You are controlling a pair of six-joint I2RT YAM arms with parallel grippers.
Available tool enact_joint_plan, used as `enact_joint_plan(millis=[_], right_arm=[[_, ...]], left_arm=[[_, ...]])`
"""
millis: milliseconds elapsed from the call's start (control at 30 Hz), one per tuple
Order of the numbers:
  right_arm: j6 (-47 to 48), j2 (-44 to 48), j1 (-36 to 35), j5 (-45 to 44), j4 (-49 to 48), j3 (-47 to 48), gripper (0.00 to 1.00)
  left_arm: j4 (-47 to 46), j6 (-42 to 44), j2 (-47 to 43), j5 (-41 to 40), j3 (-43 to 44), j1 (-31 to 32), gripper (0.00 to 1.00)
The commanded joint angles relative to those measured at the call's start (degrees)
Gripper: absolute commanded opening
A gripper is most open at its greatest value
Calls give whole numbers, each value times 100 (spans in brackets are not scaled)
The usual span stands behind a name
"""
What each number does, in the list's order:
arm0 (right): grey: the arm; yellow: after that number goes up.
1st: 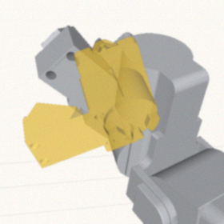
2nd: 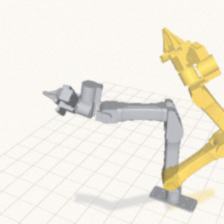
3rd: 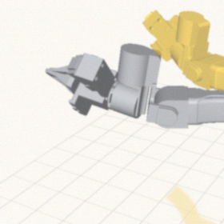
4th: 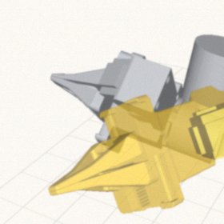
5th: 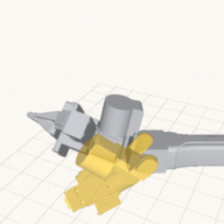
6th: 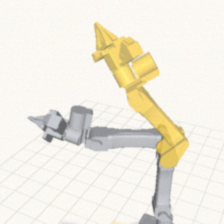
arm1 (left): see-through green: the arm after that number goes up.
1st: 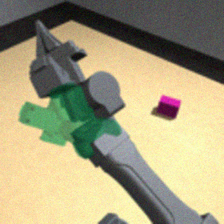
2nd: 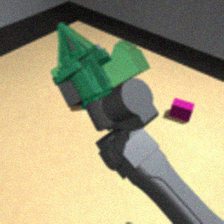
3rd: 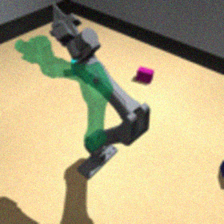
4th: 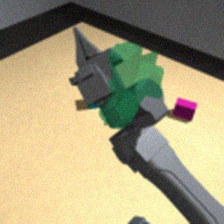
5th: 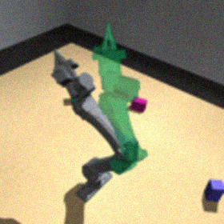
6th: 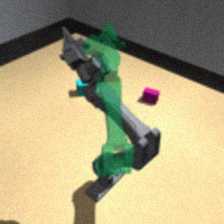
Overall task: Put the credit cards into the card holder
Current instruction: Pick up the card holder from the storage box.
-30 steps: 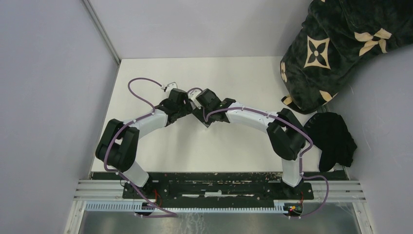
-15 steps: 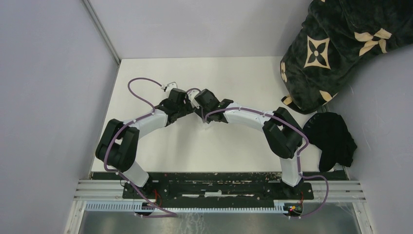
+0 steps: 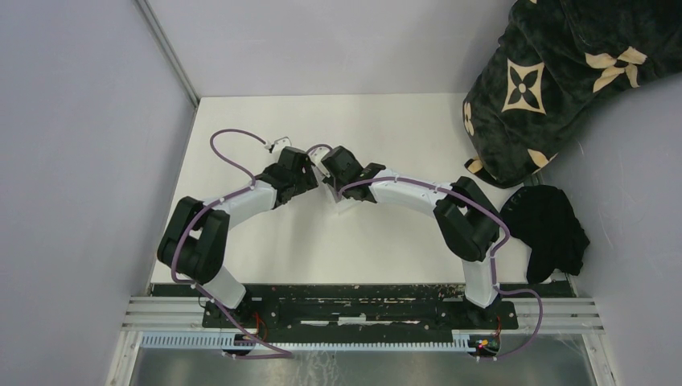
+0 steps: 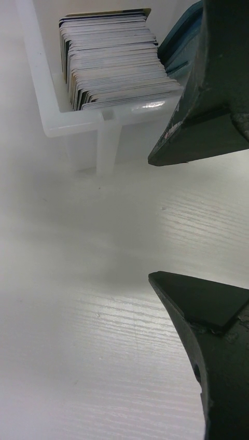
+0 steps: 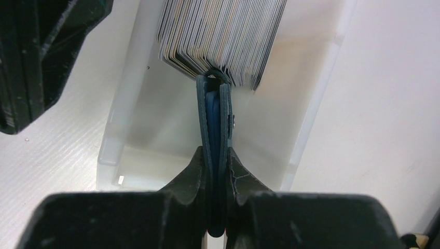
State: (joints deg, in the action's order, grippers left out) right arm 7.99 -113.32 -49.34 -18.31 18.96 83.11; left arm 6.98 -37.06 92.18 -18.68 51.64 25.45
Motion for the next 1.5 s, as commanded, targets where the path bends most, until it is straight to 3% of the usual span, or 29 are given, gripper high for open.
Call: enact_joint_plan(millis=[0,567,767,1133,1300,1467], right_arm=[[84,310,-22,-109,-250,181,1],[256,1460,-172,-511,-93,-99,1],[16,2179,-443,-1157,202,-615,1],[-2385,2493,-812,-2957,3165,-497,1],[-3363,2377,-848,-2916,4010,-724,1],[-4150,1979,-956,-2635,4155,-953,1]], left_arm=[[418,-385,-220,-274,331,2,82],[1297,-1133,-1305,-78,525,0,82],[1477,-1346,-1640,295,471,-1,80],[1528,-1550,-1853,752,402,348,76],[1450,-1604,-1790,736,242,651,75],[1320,-1767,-2020,579,-138,861,74]])
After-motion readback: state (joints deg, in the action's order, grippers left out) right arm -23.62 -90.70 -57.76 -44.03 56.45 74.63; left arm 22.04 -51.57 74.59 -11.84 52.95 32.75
